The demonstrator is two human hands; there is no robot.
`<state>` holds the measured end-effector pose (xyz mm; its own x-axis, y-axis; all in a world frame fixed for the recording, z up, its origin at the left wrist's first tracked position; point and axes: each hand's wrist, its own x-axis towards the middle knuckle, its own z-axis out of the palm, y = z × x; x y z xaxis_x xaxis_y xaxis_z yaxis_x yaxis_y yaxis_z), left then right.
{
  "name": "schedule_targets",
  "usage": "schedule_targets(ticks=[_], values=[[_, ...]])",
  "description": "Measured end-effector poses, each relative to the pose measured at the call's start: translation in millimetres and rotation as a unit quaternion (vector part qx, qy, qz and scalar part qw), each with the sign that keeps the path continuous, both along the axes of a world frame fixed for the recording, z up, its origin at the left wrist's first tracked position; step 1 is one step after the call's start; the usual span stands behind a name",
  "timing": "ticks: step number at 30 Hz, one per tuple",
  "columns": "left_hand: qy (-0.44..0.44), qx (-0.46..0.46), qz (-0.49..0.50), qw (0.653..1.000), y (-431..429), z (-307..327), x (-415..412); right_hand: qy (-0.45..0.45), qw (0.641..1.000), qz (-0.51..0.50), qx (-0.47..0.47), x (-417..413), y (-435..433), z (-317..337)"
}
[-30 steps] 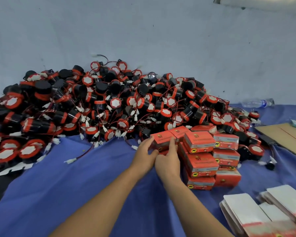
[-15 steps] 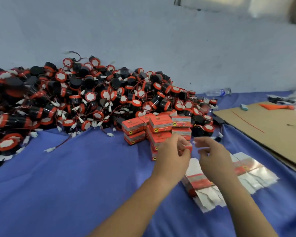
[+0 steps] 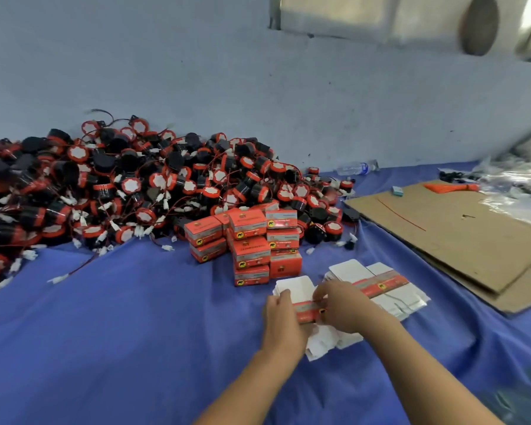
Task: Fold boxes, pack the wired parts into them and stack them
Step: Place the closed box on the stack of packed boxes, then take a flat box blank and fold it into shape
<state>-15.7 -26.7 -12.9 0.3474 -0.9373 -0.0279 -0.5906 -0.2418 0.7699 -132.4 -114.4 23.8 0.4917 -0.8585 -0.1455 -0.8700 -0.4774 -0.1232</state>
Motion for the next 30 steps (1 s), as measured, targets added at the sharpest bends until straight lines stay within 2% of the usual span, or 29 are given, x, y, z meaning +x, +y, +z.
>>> schedule_targets(ticks=[8,11,16,19,20,23,27,29,30], values=[[0.163,-0.115,0.053,0.978,17,-1,6,-0.14,0.99,0.006,0.013,-14,10,4],[0.199,-0.176,0.036,0.963,37,12,17,-0.268,0.96,0.01,0.078,-9,25,27],[0.231,-0.244,-0.016,0.942,98,49,42,-0.479,0.847,0.039,0.228,21,79,68],[0.237,-0.234,-0.086,0.939,141,70,59,-0.591,0.74,0.045,0.319,48,121,78],[0.225,-0.227,-0.107,0.942,155,75,66,-0.619,0.715,0.034,0.324,57,133,78],[0.147,-0.23,-0.108,0.956,197,80,87,-0.683,0.641,0.03,0.349,81,164,80],[0.072,-0.268,-0.006,0.961,242,80,104,-0.72,0.478,-0.034,0.502,102,199,85],[0.052,-0.342,0.034,0.938,252,79,113,-0.702,0.419,-0.035,0.575,110,217,85],[0.048,-0.38,0.05,0.922,257,79,118,-0.688,0.411,-0.036,0.598,114,226,84]])
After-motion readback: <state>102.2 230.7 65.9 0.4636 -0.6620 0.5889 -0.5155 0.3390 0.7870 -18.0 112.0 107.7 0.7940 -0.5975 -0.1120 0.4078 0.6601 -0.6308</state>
